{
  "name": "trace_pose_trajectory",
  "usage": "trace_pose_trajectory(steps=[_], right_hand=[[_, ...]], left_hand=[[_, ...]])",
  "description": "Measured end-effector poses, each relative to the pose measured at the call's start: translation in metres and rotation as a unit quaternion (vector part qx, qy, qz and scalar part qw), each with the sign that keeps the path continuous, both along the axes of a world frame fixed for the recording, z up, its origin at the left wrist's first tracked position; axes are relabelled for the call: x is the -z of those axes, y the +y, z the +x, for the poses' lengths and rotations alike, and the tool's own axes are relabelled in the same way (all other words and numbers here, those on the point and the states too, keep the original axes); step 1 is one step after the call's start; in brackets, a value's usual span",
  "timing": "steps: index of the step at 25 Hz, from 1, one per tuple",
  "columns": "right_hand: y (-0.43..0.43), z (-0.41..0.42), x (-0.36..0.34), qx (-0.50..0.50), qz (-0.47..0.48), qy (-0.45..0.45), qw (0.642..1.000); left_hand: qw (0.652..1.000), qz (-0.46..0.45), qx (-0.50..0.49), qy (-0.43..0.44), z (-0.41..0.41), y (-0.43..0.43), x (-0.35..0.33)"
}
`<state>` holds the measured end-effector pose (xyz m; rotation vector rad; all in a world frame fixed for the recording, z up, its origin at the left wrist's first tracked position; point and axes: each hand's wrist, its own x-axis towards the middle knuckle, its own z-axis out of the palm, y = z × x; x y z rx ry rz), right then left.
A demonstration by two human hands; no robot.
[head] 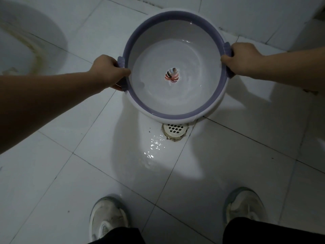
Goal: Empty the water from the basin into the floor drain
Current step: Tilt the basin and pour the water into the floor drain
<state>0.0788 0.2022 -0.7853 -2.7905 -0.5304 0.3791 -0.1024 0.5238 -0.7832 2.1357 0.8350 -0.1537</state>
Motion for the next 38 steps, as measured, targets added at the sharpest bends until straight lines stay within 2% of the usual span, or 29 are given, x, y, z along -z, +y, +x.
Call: trace_pose_trajectory(steps=[38], right_hand=[[-0.0033, -0.0049, -0.0038, -0.011, 0.024, -0.025, 0.999]], left_hand=[[0.999, 0.0, -0.003, -0.032, -0.0061, -0.0014, 0.0014]])
